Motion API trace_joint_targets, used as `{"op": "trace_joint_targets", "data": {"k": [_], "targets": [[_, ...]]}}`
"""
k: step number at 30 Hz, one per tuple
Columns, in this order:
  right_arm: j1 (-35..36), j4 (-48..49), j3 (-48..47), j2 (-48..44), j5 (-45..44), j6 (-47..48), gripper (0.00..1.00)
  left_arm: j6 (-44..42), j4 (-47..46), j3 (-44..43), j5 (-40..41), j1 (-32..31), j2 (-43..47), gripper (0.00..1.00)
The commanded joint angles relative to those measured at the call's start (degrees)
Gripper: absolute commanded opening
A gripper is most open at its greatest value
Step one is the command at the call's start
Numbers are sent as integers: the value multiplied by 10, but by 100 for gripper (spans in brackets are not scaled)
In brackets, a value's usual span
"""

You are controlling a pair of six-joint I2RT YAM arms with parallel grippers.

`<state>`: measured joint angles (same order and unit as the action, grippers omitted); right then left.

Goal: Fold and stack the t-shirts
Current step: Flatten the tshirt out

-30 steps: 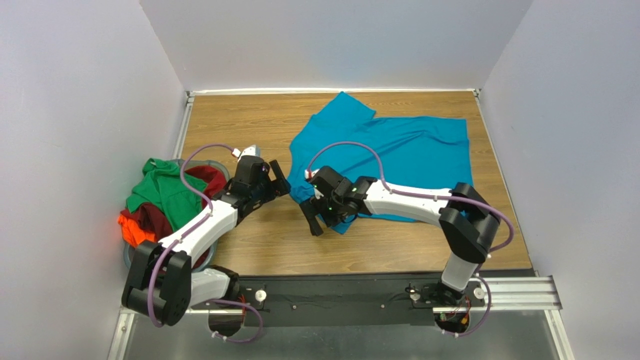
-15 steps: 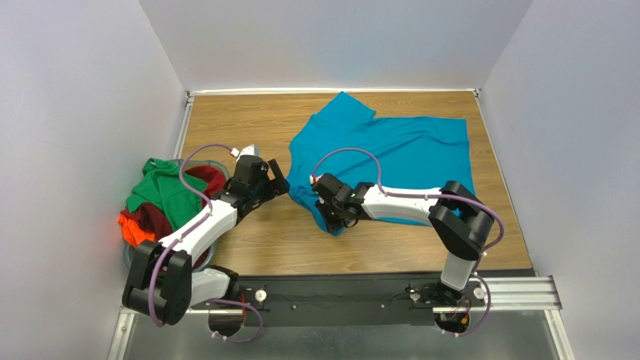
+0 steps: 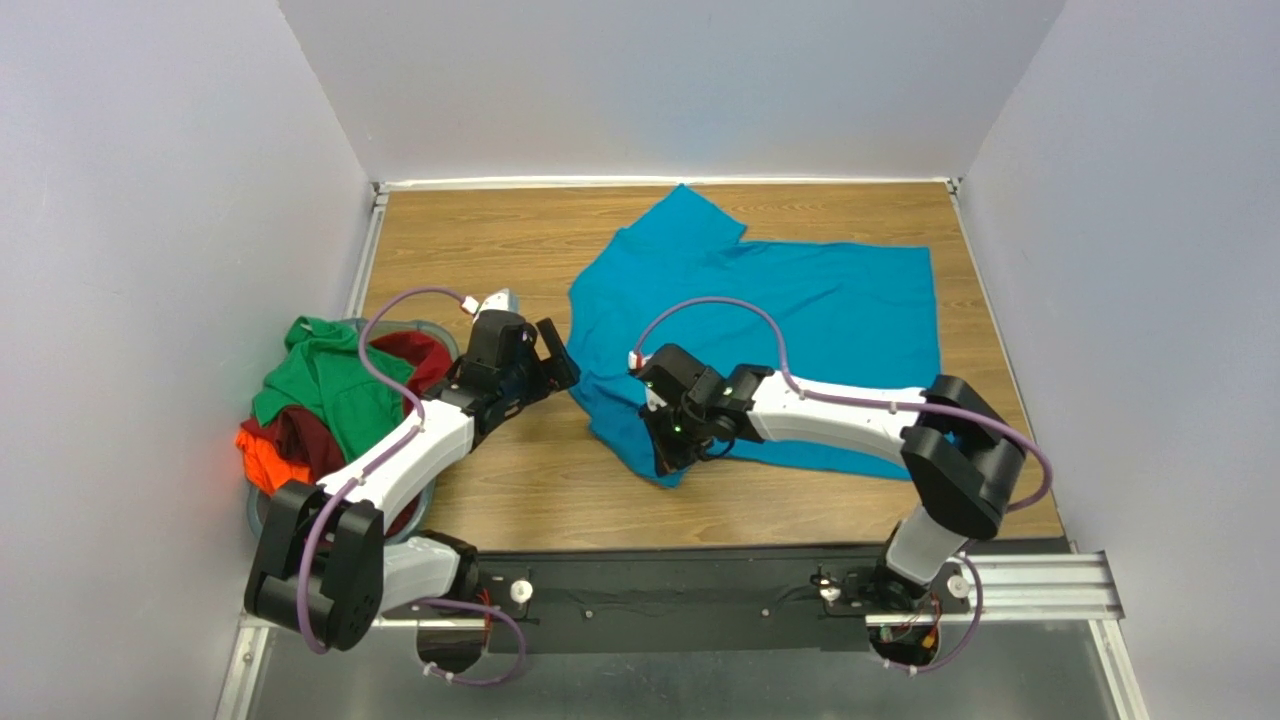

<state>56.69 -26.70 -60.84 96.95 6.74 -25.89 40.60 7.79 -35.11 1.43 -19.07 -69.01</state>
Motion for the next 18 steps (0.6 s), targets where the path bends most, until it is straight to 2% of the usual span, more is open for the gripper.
{"op": "trace_joint_targets", "data": {"k": [1, 11, 18], "targets": [[5, -38, -2, -39, 63, -4, 1, 5, -14, 7, -12, 3, 3, 98], [5, -50, 64, -63, 173, 62, 1, 3, -25, 0, -31, 3, -23, 98], [4, -61, 81, -57, 142, 71, 1, -3, -60, -34, -67, 3, -59, 98]]}}
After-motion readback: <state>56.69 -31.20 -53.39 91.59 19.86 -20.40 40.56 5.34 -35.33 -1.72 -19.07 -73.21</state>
